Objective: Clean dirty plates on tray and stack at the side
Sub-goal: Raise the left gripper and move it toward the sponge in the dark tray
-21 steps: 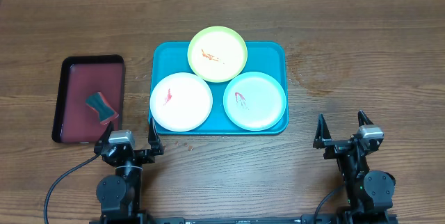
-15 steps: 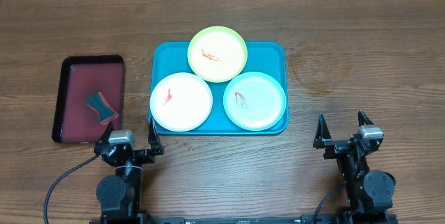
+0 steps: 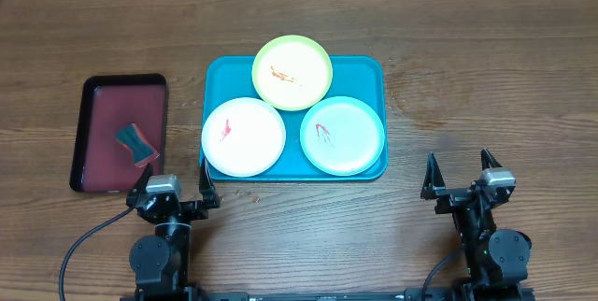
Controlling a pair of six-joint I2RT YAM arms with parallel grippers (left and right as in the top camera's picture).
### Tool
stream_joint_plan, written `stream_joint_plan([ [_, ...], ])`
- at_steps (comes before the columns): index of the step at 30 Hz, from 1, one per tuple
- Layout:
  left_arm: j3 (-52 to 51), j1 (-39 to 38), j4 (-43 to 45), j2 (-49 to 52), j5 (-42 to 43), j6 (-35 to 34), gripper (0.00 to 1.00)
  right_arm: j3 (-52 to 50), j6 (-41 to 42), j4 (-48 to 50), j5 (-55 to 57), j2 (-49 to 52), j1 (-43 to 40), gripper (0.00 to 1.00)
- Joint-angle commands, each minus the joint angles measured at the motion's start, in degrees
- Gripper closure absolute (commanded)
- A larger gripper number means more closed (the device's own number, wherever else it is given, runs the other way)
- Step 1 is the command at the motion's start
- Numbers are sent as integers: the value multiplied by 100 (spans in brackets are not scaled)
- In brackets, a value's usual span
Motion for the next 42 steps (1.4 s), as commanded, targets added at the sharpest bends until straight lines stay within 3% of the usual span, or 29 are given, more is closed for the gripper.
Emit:
stream_joint_plan([
  [1,-24,-66,-2,-50,9,109,0,-59,-42,35,-4,17,26,0],
  [29,-24,-66,-4,-50,9,109,0,-59,-42,35,-4,17,28,0],
  [31,-24,-68,339,-50,37,105,0,-59,-42,35,-4,17,28,0],
  [36,-24,-70,603,-50,1003,-496,1,-59,-42,35,-4,17,26,0],
  [38,-24,-70,684,-50,1617,-1073,1,-59,-42,35,-4,17,26,0],
  [42,-24,-70,1711,-50,2385,-1633,0,-59,-42,35,-4,17,28,0],
])
